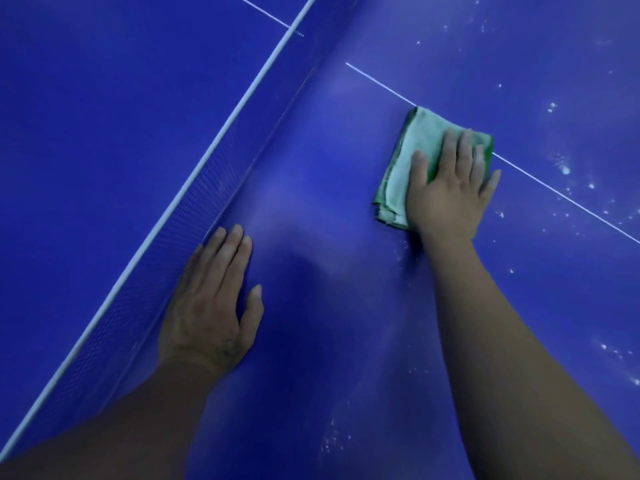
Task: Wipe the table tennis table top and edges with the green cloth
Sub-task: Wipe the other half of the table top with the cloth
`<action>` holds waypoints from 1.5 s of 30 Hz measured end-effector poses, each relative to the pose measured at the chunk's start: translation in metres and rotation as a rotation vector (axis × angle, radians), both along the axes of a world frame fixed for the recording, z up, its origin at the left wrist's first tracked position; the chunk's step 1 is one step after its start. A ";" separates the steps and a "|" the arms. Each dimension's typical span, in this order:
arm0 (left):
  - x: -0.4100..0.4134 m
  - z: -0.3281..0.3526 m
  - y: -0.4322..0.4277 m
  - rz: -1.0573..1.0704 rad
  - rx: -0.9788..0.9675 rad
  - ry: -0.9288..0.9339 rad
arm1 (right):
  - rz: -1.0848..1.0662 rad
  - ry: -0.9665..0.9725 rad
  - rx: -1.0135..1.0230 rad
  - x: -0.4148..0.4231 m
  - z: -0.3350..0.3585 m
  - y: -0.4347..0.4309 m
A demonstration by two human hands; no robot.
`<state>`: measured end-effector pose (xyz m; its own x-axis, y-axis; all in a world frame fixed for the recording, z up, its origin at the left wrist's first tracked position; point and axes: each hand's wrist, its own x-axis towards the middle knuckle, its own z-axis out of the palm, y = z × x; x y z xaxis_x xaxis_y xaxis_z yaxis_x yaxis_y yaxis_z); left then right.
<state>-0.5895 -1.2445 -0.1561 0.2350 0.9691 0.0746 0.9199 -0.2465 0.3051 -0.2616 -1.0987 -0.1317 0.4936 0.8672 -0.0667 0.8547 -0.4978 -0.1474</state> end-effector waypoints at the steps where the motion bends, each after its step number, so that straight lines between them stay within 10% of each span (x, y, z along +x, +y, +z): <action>1: 0.000 0.000 0.000 0.002 -0.004 0.005 | -0.030 -0.009 -0.004 -0.008 0.000 0.004; 16: 0.001 -0.002 -0.002 0.010 0.040 -0.038 | 0.255 -0.027 0.057 -0.010 -0.004 -0.027; 26: 0.000 0.000 -0.002 0.016 0.008 -0.032 | -0.132 -0.039 0.015 -0.013 -0.002 -0.021; 37: 0.001 0.004 -0.001 0.027 -0.011 -0.035 | 0.445 -0.054 0.118 -0.065 -0.012 -0.118; 45: 0.001 0.002 -0.002 0.021 0.031 -0.039 | -0.095 -0.004 0.007 -0.004 -0.007 -0.040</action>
<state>-0.5884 -1.2465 -0.1542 0.2113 0.9709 0.1129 0.9126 -0.2373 0.3330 -0.2659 -1.1388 -0.1392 0.5737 0.8170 -0.0583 0.8044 -0.5754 -0.1477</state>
